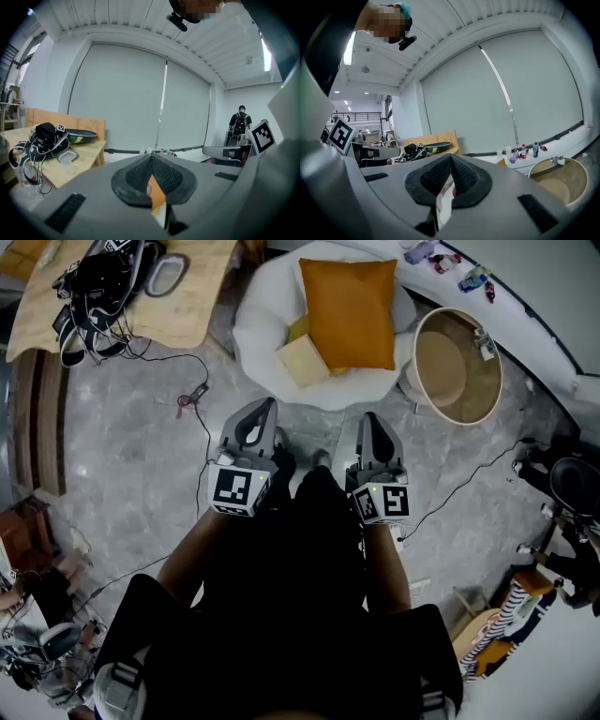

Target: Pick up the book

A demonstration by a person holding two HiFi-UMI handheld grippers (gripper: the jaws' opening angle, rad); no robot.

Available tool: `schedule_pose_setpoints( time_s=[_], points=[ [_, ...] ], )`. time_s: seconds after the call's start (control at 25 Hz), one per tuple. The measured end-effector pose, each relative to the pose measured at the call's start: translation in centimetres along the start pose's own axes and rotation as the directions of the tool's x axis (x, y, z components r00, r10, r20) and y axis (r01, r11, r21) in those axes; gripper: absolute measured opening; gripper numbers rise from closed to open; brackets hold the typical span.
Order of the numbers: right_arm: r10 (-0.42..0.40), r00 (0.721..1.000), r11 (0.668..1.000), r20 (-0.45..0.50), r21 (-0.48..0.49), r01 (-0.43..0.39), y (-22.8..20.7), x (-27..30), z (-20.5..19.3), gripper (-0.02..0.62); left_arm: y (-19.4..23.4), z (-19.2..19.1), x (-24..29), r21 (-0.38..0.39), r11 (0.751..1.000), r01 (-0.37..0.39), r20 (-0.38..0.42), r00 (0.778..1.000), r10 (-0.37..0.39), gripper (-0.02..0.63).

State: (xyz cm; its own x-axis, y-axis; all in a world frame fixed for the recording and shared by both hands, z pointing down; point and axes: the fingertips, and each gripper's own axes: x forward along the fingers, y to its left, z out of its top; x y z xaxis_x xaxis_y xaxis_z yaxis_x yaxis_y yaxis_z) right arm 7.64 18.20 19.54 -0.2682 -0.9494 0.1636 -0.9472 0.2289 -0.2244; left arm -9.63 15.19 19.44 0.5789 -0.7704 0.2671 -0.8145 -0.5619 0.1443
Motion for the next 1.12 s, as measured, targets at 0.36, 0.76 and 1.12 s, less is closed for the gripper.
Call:
schedule_pose_setpoints(
  time_s=[0.36, 0.76, 1.12],
  points=[
    [-0.041, 0.997, 0.999, -0.071, 0.017, 0.042, -3.4, 4.4, -4.4, 0.003, 1.6, -2.6, 4.9, -0.025, 1.0, 0.004, -0.031, 0.999, -0.004, 0.0],
    [-0.049, 0.991, 0.993, -0.126, 0.096, 0.062, -8.4, 10.1, -10.4, 0.003, 2.5, -7.7, 13.5, -0.062, 0.997, -0.039, -0.086, 0.996, 0.034, 0.0],
    [-0.035, 0.974, 0.993, -0.225, 0.106, 0.06, -12.6, 13.4, -17.7, 0.003, 1.9, -14.3, 18.6, -0.086, 0.995, -0.056, -0.15, 0.988, 0.042, 0.0]
  ],
)
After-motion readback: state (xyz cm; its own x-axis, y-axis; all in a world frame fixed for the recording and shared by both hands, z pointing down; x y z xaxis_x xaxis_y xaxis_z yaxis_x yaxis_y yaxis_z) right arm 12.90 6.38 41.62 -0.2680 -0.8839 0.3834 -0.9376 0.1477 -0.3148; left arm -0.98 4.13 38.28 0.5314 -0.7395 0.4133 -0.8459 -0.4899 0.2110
